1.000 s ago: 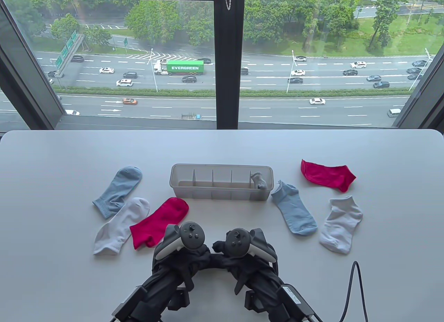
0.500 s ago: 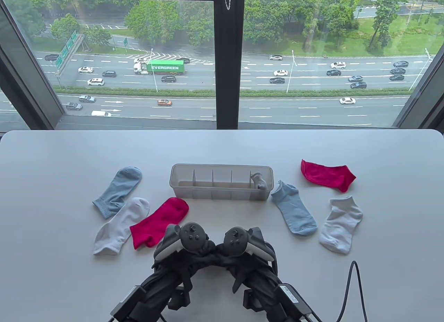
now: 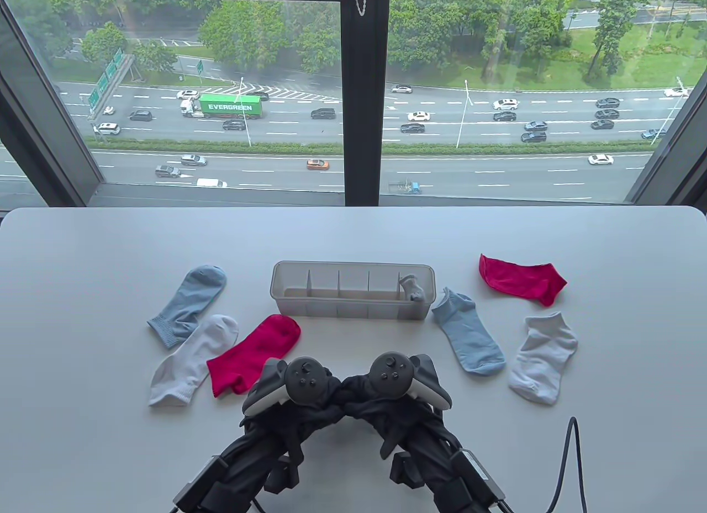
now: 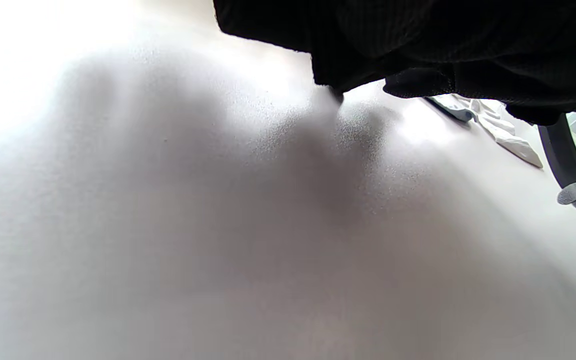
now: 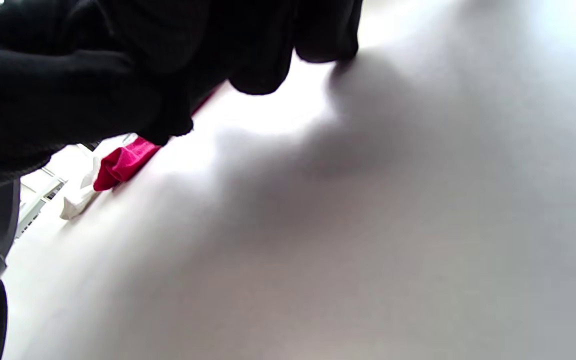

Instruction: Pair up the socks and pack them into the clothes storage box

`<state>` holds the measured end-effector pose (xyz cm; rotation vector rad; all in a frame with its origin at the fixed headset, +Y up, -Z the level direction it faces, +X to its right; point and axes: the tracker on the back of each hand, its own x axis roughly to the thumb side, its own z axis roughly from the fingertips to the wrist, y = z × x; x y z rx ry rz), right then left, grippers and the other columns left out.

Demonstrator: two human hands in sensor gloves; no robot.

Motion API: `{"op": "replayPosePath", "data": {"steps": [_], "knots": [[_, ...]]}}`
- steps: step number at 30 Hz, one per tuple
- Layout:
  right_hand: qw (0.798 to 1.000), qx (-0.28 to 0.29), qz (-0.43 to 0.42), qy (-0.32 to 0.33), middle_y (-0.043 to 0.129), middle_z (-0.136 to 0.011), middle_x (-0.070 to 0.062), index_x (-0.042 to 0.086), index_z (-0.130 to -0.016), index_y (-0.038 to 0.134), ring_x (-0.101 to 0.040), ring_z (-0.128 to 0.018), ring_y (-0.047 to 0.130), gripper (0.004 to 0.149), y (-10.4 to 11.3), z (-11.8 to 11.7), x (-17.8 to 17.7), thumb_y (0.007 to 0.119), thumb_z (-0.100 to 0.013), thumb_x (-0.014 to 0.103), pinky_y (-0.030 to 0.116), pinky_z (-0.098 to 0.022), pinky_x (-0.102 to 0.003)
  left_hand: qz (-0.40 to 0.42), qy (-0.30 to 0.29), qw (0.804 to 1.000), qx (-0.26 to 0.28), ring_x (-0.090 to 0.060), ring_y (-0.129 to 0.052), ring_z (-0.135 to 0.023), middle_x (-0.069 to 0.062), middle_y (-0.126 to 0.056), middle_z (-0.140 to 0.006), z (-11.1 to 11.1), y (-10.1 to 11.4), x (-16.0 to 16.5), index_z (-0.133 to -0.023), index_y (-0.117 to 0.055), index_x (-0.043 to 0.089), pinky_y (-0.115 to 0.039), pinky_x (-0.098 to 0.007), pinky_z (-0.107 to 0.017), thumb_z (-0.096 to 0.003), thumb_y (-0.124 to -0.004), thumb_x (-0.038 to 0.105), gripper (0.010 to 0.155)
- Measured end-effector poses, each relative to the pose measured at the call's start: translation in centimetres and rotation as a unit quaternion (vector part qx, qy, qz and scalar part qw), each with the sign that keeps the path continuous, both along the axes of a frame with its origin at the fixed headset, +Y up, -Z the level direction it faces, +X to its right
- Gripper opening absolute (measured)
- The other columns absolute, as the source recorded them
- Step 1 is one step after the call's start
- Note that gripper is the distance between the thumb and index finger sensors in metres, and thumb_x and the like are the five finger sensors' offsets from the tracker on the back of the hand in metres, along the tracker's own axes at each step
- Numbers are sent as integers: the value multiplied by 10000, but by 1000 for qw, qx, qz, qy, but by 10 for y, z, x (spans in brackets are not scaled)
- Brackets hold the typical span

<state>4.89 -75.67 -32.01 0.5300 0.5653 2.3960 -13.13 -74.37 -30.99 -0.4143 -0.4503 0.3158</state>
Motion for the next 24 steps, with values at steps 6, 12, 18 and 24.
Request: {"op": "replayPosePath", "data": {"steps": [6,12,18,24], "knots": [[981,79,-150,-95,843,-877,-70,167,-1077,495,-286,-934,775,653,20,2,19,755,-547,446,453,-739,-685,25,16,990,138,-417,-799,-794,-186,-762,-905,2,23,-1,-1018,-498,40,-536,-683,-736,-525,-655,420,642],[960,-9,-268,-77,500,-1156,-234,144,-1144,359,-496,-1074,400,623,20,2,20,658,-633,337,346,-727,-725,418,125,900,-24,-436,-808,-724,-231,-772,-871,-2,21,-27,-1021,-498,-1,-537,-690,-705,-563,-633,409,630],[964,-14,-261,-43,247,-1204,-290,196,-1161,269,-551,-1071,242,618,27,9,3,550,-641,375,349,-733,-725,488,96,861,-102,-539,-711,-834,-310,-699,-985,-1,15,-24,-1057,-493,-2,-430,-731,-718,-603,-508,411,614],[964,5,-263,-36,185,-1203,-290,185,-1159,269,-566,-1065,257,621,32,15,-4,569,-646,365,388,-721,-734,433,113,884,-131,-579,-677,-864,-320,-713,-1014,-4,14,-29,-1040,-615,30,-419,-748,-710,-609,-431,414,605]]}}
